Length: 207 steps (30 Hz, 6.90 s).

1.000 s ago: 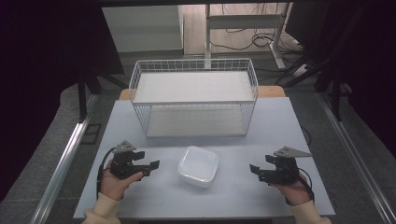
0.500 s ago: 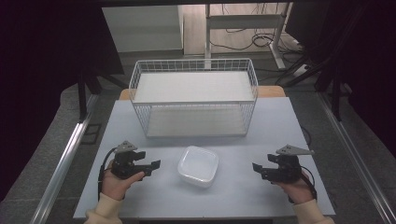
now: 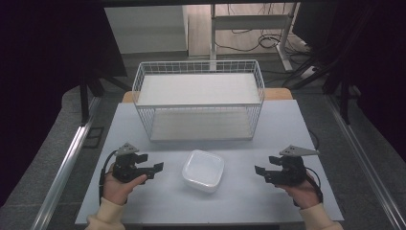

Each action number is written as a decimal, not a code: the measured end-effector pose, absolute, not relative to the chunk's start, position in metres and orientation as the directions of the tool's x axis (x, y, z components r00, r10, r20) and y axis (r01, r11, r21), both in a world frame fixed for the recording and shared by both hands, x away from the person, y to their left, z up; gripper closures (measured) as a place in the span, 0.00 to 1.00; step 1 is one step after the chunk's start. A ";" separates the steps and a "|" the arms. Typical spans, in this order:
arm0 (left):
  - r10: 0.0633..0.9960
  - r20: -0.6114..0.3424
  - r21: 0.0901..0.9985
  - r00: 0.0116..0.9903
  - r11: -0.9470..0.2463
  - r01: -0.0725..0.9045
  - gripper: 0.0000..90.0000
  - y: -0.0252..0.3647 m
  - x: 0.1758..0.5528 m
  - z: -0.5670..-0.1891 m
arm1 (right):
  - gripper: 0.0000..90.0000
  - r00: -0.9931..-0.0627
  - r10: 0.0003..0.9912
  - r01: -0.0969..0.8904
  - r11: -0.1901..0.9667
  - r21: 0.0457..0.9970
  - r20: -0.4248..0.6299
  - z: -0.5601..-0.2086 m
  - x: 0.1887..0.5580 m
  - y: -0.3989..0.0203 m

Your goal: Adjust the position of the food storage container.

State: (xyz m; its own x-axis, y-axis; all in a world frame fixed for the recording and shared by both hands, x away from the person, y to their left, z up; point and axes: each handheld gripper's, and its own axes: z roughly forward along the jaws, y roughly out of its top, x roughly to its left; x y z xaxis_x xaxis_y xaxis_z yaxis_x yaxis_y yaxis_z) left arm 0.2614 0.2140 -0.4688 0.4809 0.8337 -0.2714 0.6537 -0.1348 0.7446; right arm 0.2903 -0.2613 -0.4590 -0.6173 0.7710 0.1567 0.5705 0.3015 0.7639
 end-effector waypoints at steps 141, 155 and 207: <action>0.809 -0.186 0.700 0.558 -0.289 0.653 0.52 0.157 0.340 -0.463 | 0.25 -0.618 0.763 0.616 0.321 0.719 0.189 -0.470 0.296 -0.275; 0.771 -0.219 0.648 0.598 -0.344 0.680 0.98 0.128 0.372 -0.478 | 0.25 -0.602 0.778 0.614 0.310 0.726 0.178 -0.469 0.296 -0.277; 0.634 -0.224 0.587 0.741 -0.519 0.621 1.00 0.106 0.314 -0.497 | 0.27 -0.544 0.821 0.623 0.260 0.737 0.171 -0.457 0.288 -0.281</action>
State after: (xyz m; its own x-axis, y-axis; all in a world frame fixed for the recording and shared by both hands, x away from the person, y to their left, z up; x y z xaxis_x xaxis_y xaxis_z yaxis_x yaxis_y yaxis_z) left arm 0.3138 0.1064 -0.4973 0.7406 0.6337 -0.2235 0.6213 -0.5191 0.5869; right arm 0.2883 -0.2812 -0.4567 -0.5442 0.8214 0.1705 0.6234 0.2600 0.7374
